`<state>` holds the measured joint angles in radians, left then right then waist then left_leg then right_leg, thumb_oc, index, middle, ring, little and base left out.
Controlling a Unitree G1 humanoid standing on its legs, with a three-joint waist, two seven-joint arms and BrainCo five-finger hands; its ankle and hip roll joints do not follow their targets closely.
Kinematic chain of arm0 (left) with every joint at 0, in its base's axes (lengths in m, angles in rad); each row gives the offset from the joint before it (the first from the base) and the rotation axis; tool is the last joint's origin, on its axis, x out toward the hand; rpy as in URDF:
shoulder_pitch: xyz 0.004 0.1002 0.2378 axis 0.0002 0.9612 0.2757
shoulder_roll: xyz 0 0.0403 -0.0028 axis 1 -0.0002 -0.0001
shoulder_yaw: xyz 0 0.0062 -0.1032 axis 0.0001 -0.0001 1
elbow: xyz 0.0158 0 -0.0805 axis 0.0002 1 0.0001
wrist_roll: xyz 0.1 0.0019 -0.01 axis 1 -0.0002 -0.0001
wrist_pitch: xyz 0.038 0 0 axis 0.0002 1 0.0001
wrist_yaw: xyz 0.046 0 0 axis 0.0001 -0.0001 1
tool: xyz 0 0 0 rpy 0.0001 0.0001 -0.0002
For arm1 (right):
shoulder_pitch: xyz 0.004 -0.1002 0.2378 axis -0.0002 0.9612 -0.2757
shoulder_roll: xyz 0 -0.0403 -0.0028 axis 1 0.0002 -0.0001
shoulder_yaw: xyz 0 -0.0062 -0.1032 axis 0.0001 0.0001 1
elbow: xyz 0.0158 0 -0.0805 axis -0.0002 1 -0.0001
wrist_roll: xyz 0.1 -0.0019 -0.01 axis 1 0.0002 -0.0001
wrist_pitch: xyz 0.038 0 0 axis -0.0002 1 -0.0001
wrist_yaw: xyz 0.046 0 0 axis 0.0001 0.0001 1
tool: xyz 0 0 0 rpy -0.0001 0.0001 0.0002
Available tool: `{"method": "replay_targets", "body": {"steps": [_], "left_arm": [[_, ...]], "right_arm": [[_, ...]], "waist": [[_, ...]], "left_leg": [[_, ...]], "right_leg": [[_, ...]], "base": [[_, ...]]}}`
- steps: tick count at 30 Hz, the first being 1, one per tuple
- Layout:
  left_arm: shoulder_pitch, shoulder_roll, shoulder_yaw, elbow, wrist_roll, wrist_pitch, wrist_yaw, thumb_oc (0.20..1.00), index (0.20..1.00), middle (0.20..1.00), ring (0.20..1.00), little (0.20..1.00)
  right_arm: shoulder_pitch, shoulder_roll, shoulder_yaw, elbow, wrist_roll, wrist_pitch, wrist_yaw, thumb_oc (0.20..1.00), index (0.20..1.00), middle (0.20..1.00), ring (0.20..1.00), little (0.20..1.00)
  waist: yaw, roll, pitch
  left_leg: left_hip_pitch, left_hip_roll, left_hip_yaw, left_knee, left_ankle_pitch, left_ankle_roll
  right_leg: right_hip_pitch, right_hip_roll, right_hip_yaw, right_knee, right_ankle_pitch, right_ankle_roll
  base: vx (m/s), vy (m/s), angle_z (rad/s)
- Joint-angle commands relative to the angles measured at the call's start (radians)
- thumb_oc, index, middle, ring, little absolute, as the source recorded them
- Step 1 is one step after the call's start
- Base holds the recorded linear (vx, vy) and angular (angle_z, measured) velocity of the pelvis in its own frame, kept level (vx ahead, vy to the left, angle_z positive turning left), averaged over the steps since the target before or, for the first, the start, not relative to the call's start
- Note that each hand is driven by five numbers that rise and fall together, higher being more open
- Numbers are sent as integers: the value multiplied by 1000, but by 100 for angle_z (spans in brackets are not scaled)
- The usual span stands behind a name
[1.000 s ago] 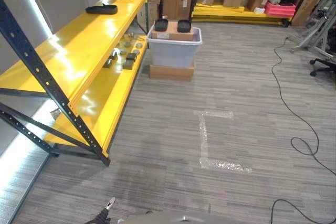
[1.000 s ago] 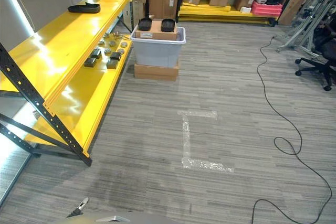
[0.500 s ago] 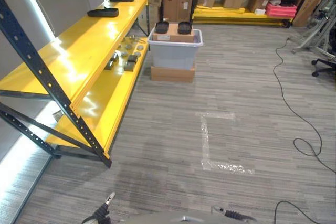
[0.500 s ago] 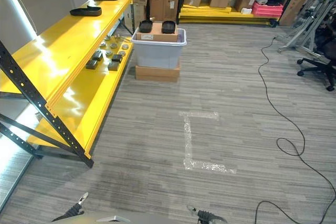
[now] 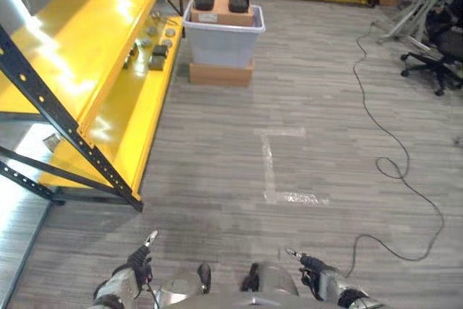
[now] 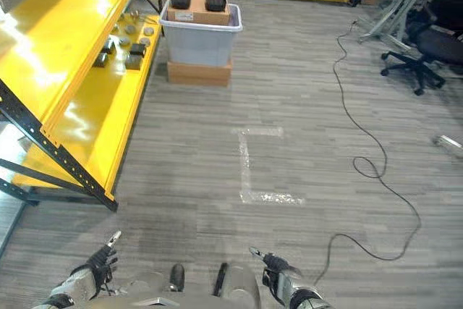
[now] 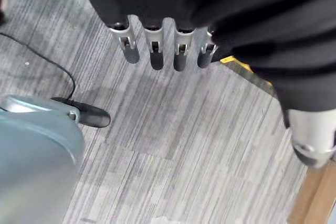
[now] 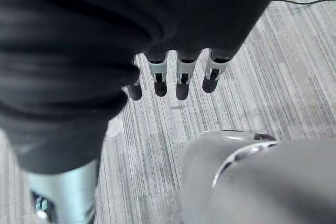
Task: Move parts from the plastic box to the shelf.
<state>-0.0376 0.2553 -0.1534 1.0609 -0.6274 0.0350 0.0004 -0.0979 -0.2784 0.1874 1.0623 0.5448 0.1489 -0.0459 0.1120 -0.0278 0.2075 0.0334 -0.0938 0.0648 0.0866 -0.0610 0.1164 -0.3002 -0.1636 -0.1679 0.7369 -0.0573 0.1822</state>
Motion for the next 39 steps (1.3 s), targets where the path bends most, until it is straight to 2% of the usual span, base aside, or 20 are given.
{"method": "replay_targets", "body": {"steps": [1,3,5,8,9,12,14,16,19,21,23,24,25,27,28,30,32,37,38,39], "left_arm": [[22,4,29,-16,-24,-15,9,1000,1000,1000,1000,1000],[24,6,33,-11,-18,-20,-2,1000,1000,1000,1000,1000],[30,4,30,-5,-7,-33,-16,1000,1000,1000,1000,1000],[42,5,34,-15,2,-41,-31,1000,1000,1000,1000,1000],[46,-2,34,-28,12,-43,-37,1000,1000,1000,1000,1000],[45,-12,30,-30,2,-50,-34,1000,1000,1000,1000,1000],[33,-28,35,-29,-59,-44,-10,1000,1000,1000,1000,1000],[21,-39,40,-18,-80,-48,2,1000,1000,1000,1000,1000],[6,-52,54,-19,-77,-51,15,1000,1000,1000,1000,1000],[-5,-49,54,-31,-68,-44,12,1000,1000,1000,1000,1000],[-10,-46,58,-33,-60,-45,3,1000,1000,1000,1000,1000],[-11,-45,59,-34,-60,-44,1,1000,1000,1000,1000,1000],[-10,-43,59,-37,-57,-45,-1,1000,1000,1000,1000,1000],[-1,-45,60,-49,-48,-38,-8,1000,1000,1000,1000,1000],[11,-47,55,-63,-46,-34,-9,1000,1000,1000,1000,1000],[39,-46,56,-93,-48,-32,-12,1000,1000,1000,1000,1000],[65,-41,84,-119,-49,-37,-17,1000,1000,1000,1000,1000],[62,-35,108,-94,-57,-70,7,1000,1000,1000,1000,1000],[56,-28,107,-81,-55,-72,8,1000,1000,1000,1000,1000],[43,-17,94,-64,-30,-70,4,1000,1000,1000,1000,1000]], "right_arm": [[3,-32,20,-14,22,-2,2,1000,1000,1000,1000,1000],[-1,-43,34,-39,30,7,17,1000,1000,1000,1000,1000],[-1,-44,31,-55,33,23,19,1000,1000,1000,1000,1000],[17,-42,16,-76,1,36,36,1000,1000,1000,1000,1000],[23,-54,16,-84,2,43,45,1000,1000,1000,1000,1000],[20,-59,19,-79,7,46,43,1000,1000,1000,1000,1000],[3,-68,35,-68,-1,57,35,1000,1000,1000,1000,1000],[-7,-79,55,-61,5,54,35,1000,1000,1000,1000,1000],[-1,-91,69,-82,8,49,17,1000,1000,1000,1000,1000],[14,-100,62,-93,23,43,-3,1000,1000,1000,1000,1000],[15,-101,48,-81,9,29,-2,1000,1000,1000,1000,1000],[14,-100,47,-81,8,28,-3,1000,1000,1000,1000,1000],[8,-97,49,-82,5,24,-11,1000,1000,1000,1000,1000],[0,-92,47,-95,8,27,-36,1000,1000,1000,1000,1000],[-3,-89,48,-111,42,29,-59,1000,1000,1000,1000,1000],[4,-92,49,-161,51,55,-81,1000,1000,1000,1000,1000],[14,-104,63,-186,27,56,-60,1000,1000,1000,1000,1000],[-12,-81,65,-140,39,11,-22,1000,1000,1000,1000,1000],[-19,-69,63,-133,76,0,-29,1000,1000,1000,1000,1000],[-20,-40,48,-137,86,-11,-38,1000,1000,1000,1000,1000]], "waist": [[13,-13,-49],[-1,-49,-44],[-8,-57,-47],[-15,-62,-54],[-20,-61,-67],[-24,-57,-79],[-35,-51,-102],[-36,-49,-108],[-32,-79,-92],[-31,-83,-73],[-13,-73,-53],[-12,-74,-55],[-1,-62,-52],[26,-34,-55],[46,-13,-54],[73,13,-50],[112,25,-45],[136,-5,-74],[144,-22,-83],[150,-25,-108]], "left_leg": [[-11,-55,-102,98,-129,22],[20,-77,-127,106,-168,9],[52,-71,-144,109,-192,2],[92,-46,-149,117,-225,-10],[109,-14,-149,119,-221,-33],[119,12,-147,125,-208,-56],[134,92,-129,153,-129,-111],[94,156,-108,256,-5,-150],[-63,206,-102,598,101,-160],[-193,183,-96,684,70,-132],[-232,123,-39,555,11,-106],[-232,111,-33,522,13,-106],[-227,76,-12,393,22,-112],[-257,29,7,170,79,-132],[-283,12,17,70,137,-144],[-355,4,35,-7,223,-164],[-426,1,37,-11,247,-163],[-393,-3,43,69,178,-96],[-368,-18,39,82,143,-70],[-294,-42,32,65,84,-16]], "right_leg": [[36,-7,-1,-348,265,20],[53,-11,0,-599,275,34],[69,-18,8,-742,289,42],[63,-41,15,-767,324,54],[93,-26,12,-780,278,38],[109,-17,12,-770,255,21],[139,23,21,-711,214,-25],[177,54,4,-702,170,-63],[232,76,0,-715,135,-118],[263,94,9,-729,126,-133],[313,116,13,-752,115,-126],[314,116,12,-754,114,-124],[332,126,14,-758,105,-116],[358,150,30,-753,92,-105],[377,172,44,-741,81,-104],[405,210,66,-722,57,-115],[446,238,75,-675,-6,-132],[489,212,72,-544,-94,-115],[504,184,47,-490,-80,-95],[468,132,2,-277,34,-25]], "base": [[353,-143,-22],[465,-176,-9],[516,-146,0],[572,-129,19],[525,-111,10],[381,-63,39],[580,-130,26],[418,-156,20],[354,-212,1],[382,-96,5],[397,40,28],[325,98,6],[357,130,-10],[531,192,-13],[545,171,3],[528,149,-9],[636,215,-40],[399,179,-71],[602,393,-54],[574,439,-52]]}}
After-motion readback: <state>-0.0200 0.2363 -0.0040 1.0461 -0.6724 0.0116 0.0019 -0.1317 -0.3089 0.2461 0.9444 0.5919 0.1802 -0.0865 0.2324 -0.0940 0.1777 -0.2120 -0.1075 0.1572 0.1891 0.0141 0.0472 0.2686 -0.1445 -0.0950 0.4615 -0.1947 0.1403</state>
